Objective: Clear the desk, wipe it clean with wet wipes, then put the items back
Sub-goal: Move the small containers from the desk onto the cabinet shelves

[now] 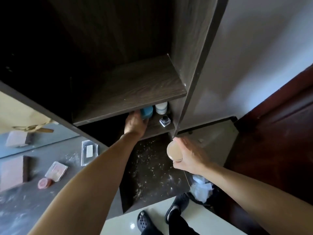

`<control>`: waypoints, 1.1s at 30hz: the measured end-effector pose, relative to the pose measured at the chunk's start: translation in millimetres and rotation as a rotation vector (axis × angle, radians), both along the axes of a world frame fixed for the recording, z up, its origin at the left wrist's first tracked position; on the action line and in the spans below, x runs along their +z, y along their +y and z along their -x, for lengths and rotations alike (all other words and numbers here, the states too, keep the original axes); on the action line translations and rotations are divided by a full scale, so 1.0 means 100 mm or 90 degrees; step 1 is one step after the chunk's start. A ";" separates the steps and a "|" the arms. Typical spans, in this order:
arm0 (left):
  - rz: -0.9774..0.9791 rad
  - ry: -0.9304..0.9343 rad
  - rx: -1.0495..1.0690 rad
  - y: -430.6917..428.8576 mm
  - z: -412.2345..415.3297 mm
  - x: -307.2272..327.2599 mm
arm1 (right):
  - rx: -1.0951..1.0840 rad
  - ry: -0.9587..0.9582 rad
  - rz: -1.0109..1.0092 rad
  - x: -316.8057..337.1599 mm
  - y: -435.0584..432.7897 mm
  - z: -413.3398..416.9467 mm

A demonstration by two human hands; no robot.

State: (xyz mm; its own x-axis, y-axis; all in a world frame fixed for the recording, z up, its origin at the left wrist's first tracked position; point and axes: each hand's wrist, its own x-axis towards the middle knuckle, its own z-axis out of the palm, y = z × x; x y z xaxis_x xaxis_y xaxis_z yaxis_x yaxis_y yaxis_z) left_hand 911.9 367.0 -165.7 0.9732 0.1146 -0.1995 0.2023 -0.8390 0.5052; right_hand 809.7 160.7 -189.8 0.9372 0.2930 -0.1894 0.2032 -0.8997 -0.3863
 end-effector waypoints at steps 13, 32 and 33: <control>-0.074 -0.072 0.138 0.89 1.18 0.10 | 0.165 -0.096 0.007 0.28 0.86 -0.57; -0.065 -0.105 0.161 1.10 1.21 0.18 | 0.237 -0.179 0.057 0.14 1.49 -0.82; -0.066 -0.097 0.151 1.12 1.24 0.19 | 0.235 -0.186 0.050 0.18 1.46 -0.79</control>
